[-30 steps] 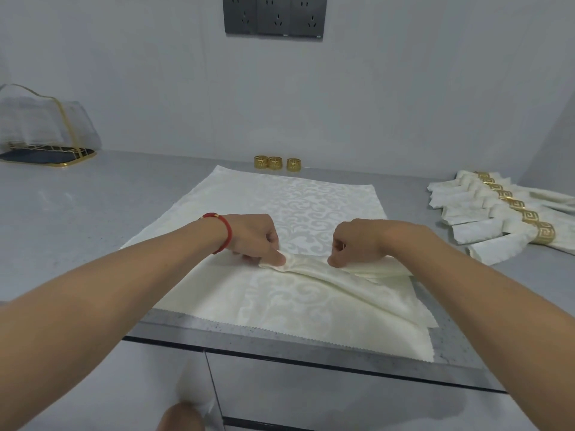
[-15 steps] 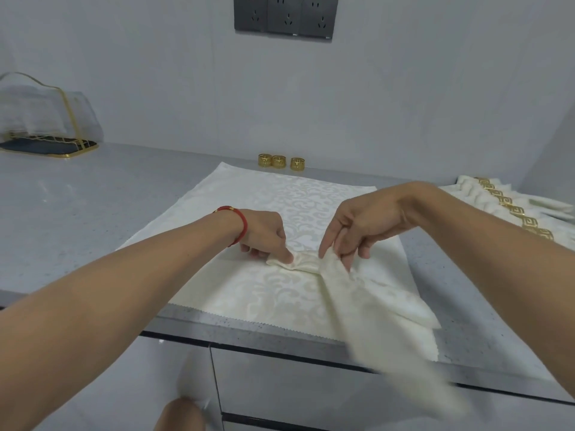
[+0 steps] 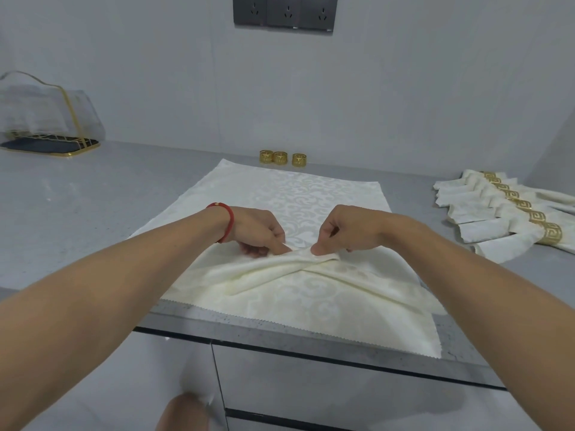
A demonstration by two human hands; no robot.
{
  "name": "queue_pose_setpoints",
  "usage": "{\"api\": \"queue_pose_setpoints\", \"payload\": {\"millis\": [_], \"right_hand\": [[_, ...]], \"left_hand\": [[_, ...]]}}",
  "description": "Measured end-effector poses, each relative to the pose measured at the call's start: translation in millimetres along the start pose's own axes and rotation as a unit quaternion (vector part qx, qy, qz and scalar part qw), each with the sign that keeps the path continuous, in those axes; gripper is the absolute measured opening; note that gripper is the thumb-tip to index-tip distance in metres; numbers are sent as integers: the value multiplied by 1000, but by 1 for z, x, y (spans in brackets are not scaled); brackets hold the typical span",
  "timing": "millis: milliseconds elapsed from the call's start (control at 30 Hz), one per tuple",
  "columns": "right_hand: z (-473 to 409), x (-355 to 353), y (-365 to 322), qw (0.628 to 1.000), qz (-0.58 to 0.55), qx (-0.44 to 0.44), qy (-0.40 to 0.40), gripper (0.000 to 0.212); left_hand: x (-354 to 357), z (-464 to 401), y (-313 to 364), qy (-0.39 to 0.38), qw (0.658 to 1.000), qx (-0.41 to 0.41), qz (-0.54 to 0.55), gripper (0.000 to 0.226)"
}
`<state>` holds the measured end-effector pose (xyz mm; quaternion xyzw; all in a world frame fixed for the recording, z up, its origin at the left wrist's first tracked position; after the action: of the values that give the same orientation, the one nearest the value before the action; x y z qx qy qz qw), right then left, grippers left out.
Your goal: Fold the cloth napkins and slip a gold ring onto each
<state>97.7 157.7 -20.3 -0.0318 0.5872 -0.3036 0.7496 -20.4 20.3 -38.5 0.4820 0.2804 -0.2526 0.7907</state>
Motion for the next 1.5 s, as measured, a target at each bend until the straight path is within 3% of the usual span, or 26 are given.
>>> {"api": "queue_pose_setpoints", "payload": {"millis": [167,267,433,600,733,833,933,1033,1167,1300,1500], "right_hand": [[-1,-1,1,999,4,-6,46,36],[-2,0,0,998,4,-14,68,32],[8,2,-9,991,8,-84,108,27],[29,17,-22,968,104,-171,151,34],[25,23,-19,949,149,-191,201,19],[22,18,-14,957,77,-185,211,12],[17,13,-9,970,12,-154,189,10],[10,6,-8,978,-29,-132,156,10],[8,4,-14,977,-21,-121,173,8],[15,13,-17,964,110,-121,212,18],[10,13,-16,967,61,-138,206,4]], "left_hand": [[-2,15,8,20,1000,-2,23,35],[-5,22,17,97,994,-4,-51,49],[11,18,26,165,974,32,-153,34],[1,16,26,153,979,18,-130,30],[1,11,29,154,978,14,-142,26],[5,11,29,192,967,76,-150,22],[12,12,31,223,941,167,-190,18],[16,11,34,246,920,208,-225,16],[16,6,38,279,917,169,-230,15],[14,8,41,316,917,137,-203,11],[13,6,52,273,930,109,-220,15]]}}
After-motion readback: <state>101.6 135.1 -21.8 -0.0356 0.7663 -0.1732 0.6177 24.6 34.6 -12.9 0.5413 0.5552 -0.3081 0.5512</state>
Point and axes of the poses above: each hand's wrist, its own z-axis away from the middle knuckle, its own x-axis out of the palm, y = z × x, the point moved 6 cm from there along -z, towards the middle knuckle, and after that the axes turned 6 degrees about x, right-handed, at the moved point
